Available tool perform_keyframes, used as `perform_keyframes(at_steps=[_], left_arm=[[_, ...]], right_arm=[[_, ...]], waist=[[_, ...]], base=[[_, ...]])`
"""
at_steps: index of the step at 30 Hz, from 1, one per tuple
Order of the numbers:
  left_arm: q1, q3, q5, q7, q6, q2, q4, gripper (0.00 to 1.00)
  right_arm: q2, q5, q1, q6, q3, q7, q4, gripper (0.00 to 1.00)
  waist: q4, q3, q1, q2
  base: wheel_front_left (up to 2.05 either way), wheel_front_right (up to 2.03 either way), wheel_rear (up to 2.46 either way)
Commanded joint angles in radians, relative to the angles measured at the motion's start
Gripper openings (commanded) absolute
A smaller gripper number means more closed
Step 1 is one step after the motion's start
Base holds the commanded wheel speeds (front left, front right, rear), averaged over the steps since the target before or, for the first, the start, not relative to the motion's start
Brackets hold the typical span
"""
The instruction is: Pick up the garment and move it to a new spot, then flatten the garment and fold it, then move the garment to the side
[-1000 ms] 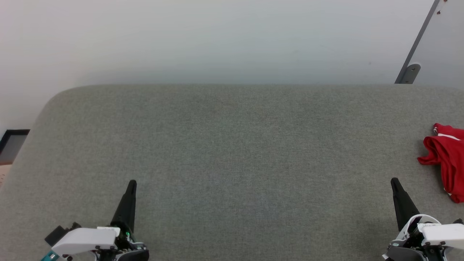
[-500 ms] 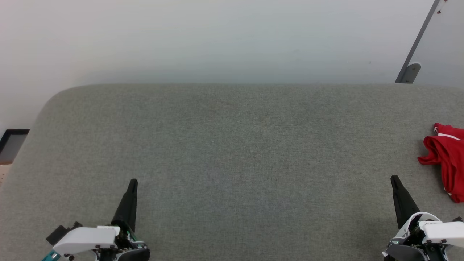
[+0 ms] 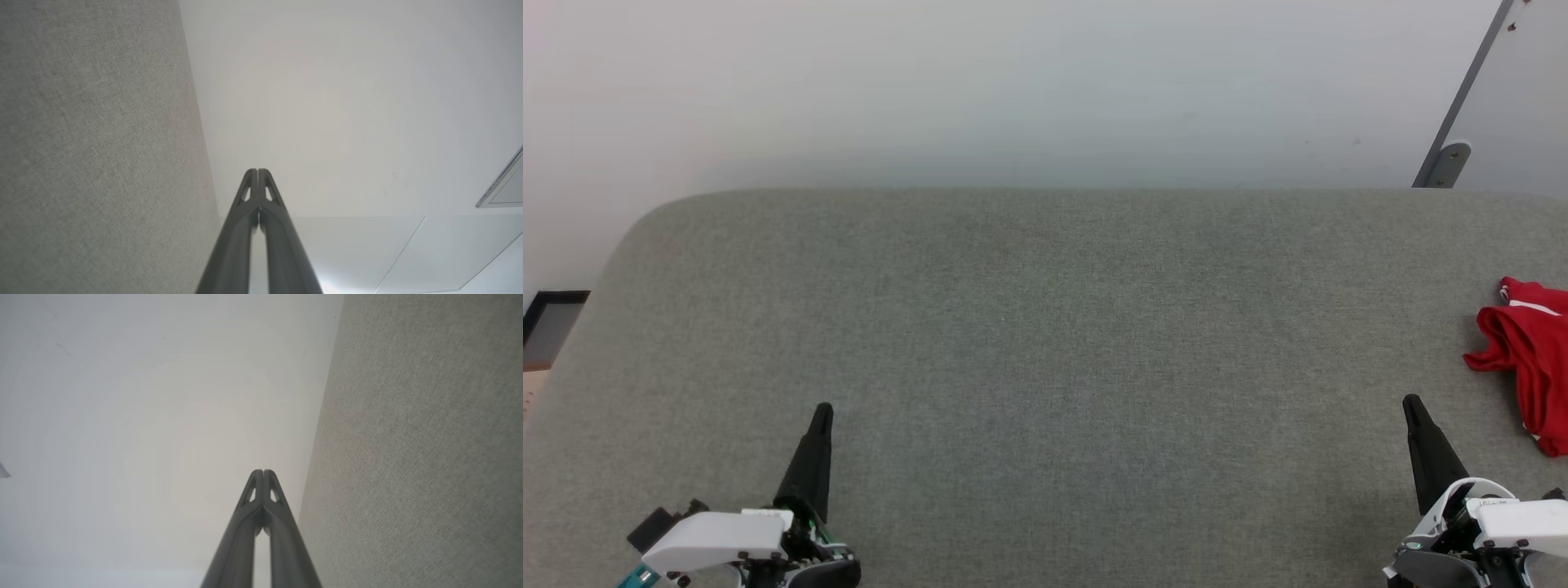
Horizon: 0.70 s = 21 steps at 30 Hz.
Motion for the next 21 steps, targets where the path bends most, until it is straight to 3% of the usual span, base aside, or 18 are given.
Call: perform_keyframes(at_steps=[1, 21], left_arm=[[-0.009, 0.002, -0.003, 0.002, -0.005, 0.0, 0.001, 0.0], [-0.009, 0.002, -0.003, 0.002, -0.005, -0.001, 0.001, 0.0]], right_arm=[[0.003, 0.004, -0.003, -0.001, -0.001, 0.003, -0.002, 0.0], [0.003, 0.004, -0.003, -0.001, 0.0, 0.003, -0.002, 0.0]], waist=[[0.0, 0.0, -0.0001, -0.0001], [0.0, 0.0, -0.0001, -0.0001]], base=[[0.0, 0.0, 0.0], [0.0, 0.0, 0.0]])
